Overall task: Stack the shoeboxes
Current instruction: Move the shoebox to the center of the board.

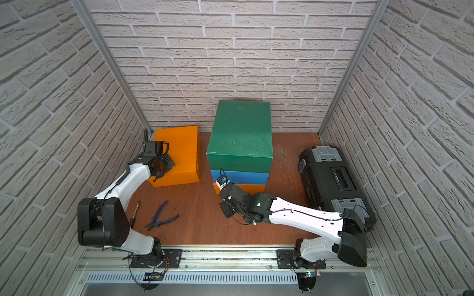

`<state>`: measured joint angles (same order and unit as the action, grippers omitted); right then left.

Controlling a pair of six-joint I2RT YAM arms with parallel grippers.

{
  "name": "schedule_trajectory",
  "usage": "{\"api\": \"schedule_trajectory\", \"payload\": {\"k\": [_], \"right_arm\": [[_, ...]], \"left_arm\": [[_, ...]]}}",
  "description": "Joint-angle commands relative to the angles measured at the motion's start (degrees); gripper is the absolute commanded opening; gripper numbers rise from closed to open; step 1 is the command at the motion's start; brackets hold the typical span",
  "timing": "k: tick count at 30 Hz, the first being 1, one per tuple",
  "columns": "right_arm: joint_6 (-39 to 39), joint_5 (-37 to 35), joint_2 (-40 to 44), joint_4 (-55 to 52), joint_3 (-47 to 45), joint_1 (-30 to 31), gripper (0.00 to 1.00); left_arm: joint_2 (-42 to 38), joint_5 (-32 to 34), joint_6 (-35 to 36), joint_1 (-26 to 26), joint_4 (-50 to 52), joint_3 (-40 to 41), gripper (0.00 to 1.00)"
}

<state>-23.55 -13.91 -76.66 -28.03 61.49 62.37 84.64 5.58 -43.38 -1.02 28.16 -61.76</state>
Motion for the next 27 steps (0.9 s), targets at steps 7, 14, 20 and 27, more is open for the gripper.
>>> {"api": "schedule_trajectory", "payload": {"k": [7, 14, 20, 27], "right_arm": [[5.53, 2.02, -10.76, -0.69, 12.7, 2.81, 0.13], [7.88, 3.25, -21.2, -0.77, 22.86, 3.99, 0.16], [8.78, 4.94, -30.53, -5.39, 34.49, 3.94, 0.31], [5.65, 4.97, -37.1, -5.29, 41.88, 2.84, 0.47]], "left_arm": [[-5.27, -1.5, 0.0, 0.26, 13.92, 4.72, 0.05], [-7.85, -2.13, 0.3, -0.25, 16.44, 4.32, 0.05], [-9.3, -3.31, 1.15, -0.39, 18.5, -0.71, 0.05], [-9.82, -3.31, 2.16, -0.21, 21.09, -7.21, 0.09]]}}
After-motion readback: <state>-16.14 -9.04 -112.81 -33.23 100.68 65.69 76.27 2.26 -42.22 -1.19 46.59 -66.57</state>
